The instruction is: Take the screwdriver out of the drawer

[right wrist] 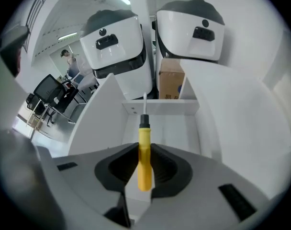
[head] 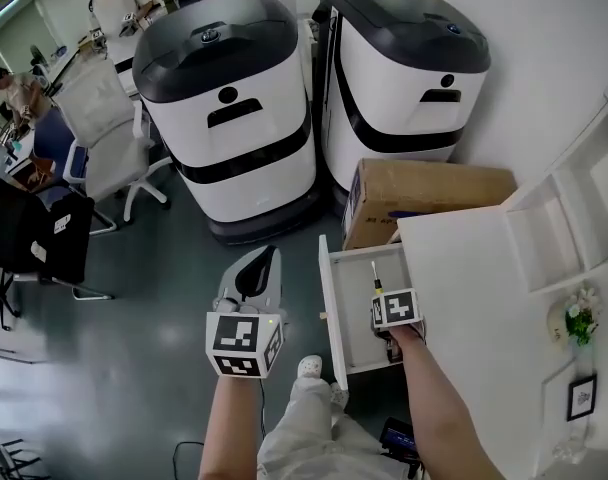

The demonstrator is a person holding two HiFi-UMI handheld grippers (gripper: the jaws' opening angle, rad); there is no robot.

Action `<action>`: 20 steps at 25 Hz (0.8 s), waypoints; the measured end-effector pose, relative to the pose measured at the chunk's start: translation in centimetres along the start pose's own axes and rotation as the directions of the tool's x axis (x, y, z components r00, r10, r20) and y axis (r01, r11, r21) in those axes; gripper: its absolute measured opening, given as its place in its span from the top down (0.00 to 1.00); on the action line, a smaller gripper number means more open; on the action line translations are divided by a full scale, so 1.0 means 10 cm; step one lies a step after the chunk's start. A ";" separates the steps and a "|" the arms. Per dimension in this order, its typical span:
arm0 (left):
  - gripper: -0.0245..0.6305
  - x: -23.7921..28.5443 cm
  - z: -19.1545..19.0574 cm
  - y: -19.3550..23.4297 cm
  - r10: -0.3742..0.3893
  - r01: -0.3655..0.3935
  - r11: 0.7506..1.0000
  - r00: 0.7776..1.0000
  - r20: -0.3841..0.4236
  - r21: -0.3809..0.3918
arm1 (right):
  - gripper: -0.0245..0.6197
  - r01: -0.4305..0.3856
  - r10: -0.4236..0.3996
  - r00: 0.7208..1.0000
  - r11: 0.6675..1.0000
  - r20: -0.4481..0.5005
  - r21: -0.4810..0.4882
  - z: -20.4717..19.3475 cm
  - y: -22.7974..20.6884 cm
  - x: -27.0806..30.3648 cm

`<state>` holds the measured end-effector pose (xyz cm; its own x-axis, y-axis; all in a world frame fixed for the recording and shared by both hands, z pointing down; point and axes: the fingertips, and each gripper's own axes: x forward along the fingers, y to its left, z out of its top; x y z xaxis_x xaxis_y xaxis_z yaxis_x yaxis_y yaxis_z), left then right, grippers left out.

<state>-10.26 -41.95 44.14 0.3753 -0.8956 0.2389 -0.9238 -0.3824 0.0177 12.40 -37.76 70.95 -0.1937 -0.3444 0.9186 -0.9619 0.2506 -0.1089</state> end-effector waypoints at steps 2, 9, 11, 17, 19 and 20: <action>0.95 -0.09 0.09 -0.05 0.003 -0.003 1.000 1.000 0.020 0.005 | 0.83 0.000 0.000 0.999 1.000 0.032 -0.005 0.02 0.01 -0.16; 0.95 -0.42 0.42 -0.18 0.011 -0.013 1.000 0.996 0.093 0.023 | 0.83 -0.004 0.007 0.989 1.000 0.151 -0.020 0.07 0.10 -0.73; 0.95 -0.51 0.52 -0.22 0.011 -0.014 0.999 0.993 0.115 0.029 | 0.83 -0.003 0.009 0.981 1.000 0.192 -0.030 0.11 0.12 -0.90; 0.95 -0.77 0.80 -0.38 0.003 -0.013 0.998 0.984 0.179 0.055 | 0.83 0.016 0.007 0.948 0.997 0.319 -0.070 0.26 0.19 -1.45; 0.95 -0.83 0.88 -0.44 -0.002 -0.010 0.998 0.980 0.197 0.060 | 0.83 0.027 0.009 0.933 0.995 0.361 -0.093 0.30 0.21 -1.62; 0.95 -0.87 0.91 -0.47 -0.004 -0.009 0.998 0.979 0.205 0.062 | 0.83 0.031 0.011 0.925 0.994 0.379 -0.104 0.31 0.23 -1.71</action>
<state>-8.50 -34.46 33.15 0.3865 -0.9216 0.0353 -0.9207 -0.3878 -0.0441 12.90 -34.09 53.84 -0.2628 -0.6588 0.7049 -0.9423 0.3324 -0.0407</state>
